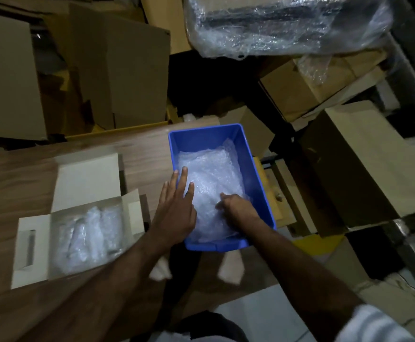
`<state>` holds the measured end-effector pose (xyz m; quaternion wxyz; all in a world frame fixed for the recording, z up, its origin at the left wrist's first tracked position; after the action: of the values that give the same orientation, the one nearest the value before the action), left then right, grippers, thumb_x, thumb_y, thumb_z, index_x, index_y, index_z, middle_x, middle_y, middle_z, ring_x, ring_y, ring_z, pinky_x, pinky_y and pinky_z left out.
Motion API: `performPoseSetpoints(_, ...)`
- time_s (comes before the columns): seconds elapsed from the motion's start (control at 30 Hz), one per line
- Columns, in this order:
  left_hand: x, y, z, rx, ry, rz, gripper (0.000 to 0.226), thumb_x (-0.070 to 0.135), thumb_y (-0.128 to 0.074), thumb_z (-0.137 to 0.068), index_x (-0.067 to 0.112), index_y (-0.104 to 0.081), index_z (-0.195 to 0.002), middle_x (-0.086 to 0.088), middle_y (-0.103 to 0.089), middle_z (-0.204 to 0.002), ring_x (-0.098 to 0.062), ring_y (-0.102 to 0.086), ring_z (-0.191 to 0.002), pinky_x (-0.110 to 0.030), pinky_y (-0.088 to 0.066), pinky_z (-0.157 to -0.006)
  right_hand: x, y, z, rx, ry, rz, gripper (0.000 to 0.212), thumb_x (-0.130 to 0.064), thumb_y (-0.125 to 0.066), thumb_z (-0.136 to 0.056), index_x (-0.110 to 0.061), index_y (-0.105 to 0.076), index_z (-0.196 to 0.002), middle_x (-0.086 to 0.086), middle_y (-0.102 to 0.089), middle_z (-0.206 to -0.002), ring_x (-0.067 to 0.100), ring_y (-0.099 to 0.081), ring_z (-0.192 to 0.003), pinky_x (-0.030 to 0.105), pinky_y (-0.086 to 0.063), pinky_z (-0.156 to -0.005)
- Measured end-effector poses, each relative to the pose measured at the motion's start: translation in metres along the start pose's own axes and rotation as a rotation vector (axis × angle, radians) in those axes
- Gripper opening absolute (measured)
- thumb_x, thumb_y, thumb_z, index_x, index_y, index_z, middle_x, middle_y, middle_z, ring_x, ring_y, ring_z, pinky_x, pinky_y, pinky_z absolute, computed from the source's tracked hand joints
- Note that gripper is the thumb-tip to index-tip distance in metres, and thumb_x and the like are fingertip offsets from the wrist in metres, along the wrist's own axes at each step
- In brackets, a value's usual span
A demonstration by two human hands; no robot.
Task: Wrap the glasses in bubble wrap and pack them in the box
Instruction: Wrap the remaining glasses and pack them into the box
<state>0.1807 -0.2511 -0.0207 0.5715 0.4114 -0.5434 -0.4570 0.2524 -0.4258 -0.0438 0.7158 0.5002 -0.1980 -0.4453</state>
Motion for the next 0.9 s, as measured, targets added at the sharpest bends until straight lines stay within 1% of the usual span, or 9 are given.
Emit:
performPoseSetpoints(0.1, 0.003, 0.004, 0.002, 0.016, -0.007, 0.029, 0.067, 0.023, -0.048, -0.090, 0.009, -0.034, -0.154, -0.009, 0.012, -0.169, -0.030, 0.014, -0.155, -0.048, -0.003, -0.124, 0.005, 0.008, 0.001, 0.102, -0.022, -0.113, 0.027, -0.013, -0.060, -0.092, -0.022, -0.072, -0.115, 0.005, -0.066, -0.129, 0.028, -0.064, -0.117, 0.039, -0.053, -0.089)
performPoseSetpoints(0.2, 0.004, 0.007, 0.003, 0.022, -0.013, 0.062, 0.070, 0.021, -0.048, -0.090, 0.010, -0.030, -0.156, -0.008, 0.012, -0.169, -0.028, 0.019, -0.154, -0.045, 0.004, -0.123, 0.013, 0.016, 0.013, 0.146, 0.001, -0.227, 0.037, -0.023, -0.056, -0.097, -0.030, -0.067, -0.131, 0.001, -0.048, -0.155, 0.025, -0.056, -0.131, 0.043, -0.051, -0.101)
performPoseSetpoints(0.27, 0.002, 0.007, 0.001, -0.001, -0.024, 0.076, 0.074, 0.024, -0.050, -0.089, 0.012, -0.028, -0.158, -0.008, 0.013, -0.169, -0.028, 0.021, -0.153, -0.045, 0.005, -0.123, 0.016, 0.018, 0.021, 0.162, 0.010, -0.253, 0.043, -0.026, -0.052, -0.100, -0.028, -0.058, -0.142, 0.002, -0.041, -0.160, 0.025, -0.048, -0.138, 0.043, -0.047, -0.105)
performPoseSetpoints(0.37, -0.001, 0.010, 0.000, -0.066, -0.046, 0.077, 0.089, 0.034, -0.059, -0.082, 0.015, -0.020, -0.160, -0.010, 0.016, -0.168, -0.029, 0.026, -0.151, -0.050, 0.007, -0.123, 0.018, 0.023, 0.030, 0.312, -0.011, -0.348, 0.042, -0.028, -0.053, -0.100, -0.025, -0.059, -0.142, 0.001, -0.048, -0.155, 0.022, -0.047, -0.139, 0.038, -0.045, -0.107)
performPoseSetpoints(0.5, 0.005, 0.012, -0.003, -0.075, -0.071, 0.030, 0.106, 0.041, -0.077, -0.073, 0.016, -0.022, -0.160, -0.014, 0.006, -0.169, -0.037, 0.017, -0.153, -0.054, 0.009, -0.122, 0.018, 0.028, 0.039, 0.509, -0.004, -0.447, 0.032, -0.035, -0.059, -0.098, -0.027, -0.070, -0.127, -0.006, -0.066, -0.136, 0.016, -0.061, -0.124, 0.033, -0.053, -0.096)
performPoseSetpoints(0.6, 0.011, 0.008, -0.014, -0.013, -0.047, 0.041, 0.082, 0.024, -0.079, -0.079, 0.017, -0.042, -0.152, -0.012, -0.023, -0.166, -0.037, -0.004, -0.154, -0.055, 0.000, -0.120, 0.018, 0.035, 0.043, 0.624, 0.047, -0.451, 0.023, -0.033, -0.066, -0.096, -0.024, -0.076, -0.115, -0.004, -0.073, -0.124, 0.017, -0.068, -0.112, 0.029, -0.054, -0.089)
performPoseSetpoints(0.67, 0.008, 0.011, -0.019, 0.031, -0.012, 0.095, 0.061, 0.019, -0.069, -0.092, 0.020, -0.046, -0.149, -0.008, -0.034, -0.162, -0.034, -0.011, -0.155, -0.053, -0.008, -0.122, 0.023, 0.036, 0.045, 0.613, 0.096, -0.462, 0.017, -0.029, -0.071, -0.092, -0.021, -0.078, -0.106, -0.002, -0.074, -0.122, 0.017, -0.070, -0.108, 0.031, -0.058, -0.088)
performPoseSetpoints(0.8, 0.003, 0.018, -0.015, -0.004, -0.042, 0.138, 0.063, 0.009, -0.057, -0.098, 0.024, -0.035, -0.155, -0.001, -0.027, -0.165, -0.022, -0.008, -0.156, -0.042, -0.009, -0.125, 0.030, 0.034, 0.056, 0.544, 0.182, -0.583, 0.013, -0.021, -0.072, -0.091, -0.016, -0.080, -0.100, -0.001, -0.073, -0.121, 0.010, -0.071, -0.103, 0.031, -0.060, -0.085)
performPoseSetpoints(0.9, -0.006, 0.018, -0.009, -0.031, -0.082, 0.154, 0.063, 0.014, -0.058, -0.099, 0.027, -0.032, -0.156, 0.000, -0.025, -0.166, -0.019, -0.009, -0.156, -0.037, -0.008, -0.124, 0.028, 0.035, 0.074, 0.550, 0.178, -0.567, 0.014, -0.021, -0.071, -0.087, -0.016, -0.078, -0.097, -0.003, -0.071, -0.125, 0.007, -0.067, -0.109, 0.031, -0.057, -0.091)
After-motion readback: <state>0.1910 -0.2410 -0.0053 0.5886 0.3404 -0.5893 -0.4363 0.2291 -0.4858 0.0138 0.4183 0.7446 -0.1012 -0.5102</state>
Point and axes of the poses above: each hand's wrist, its own z-axis away from the middle knuckle, its own y-axis out of the back of the hand, x = y × z, the point moved 2 cm from there along -z, towards the middle knuckle
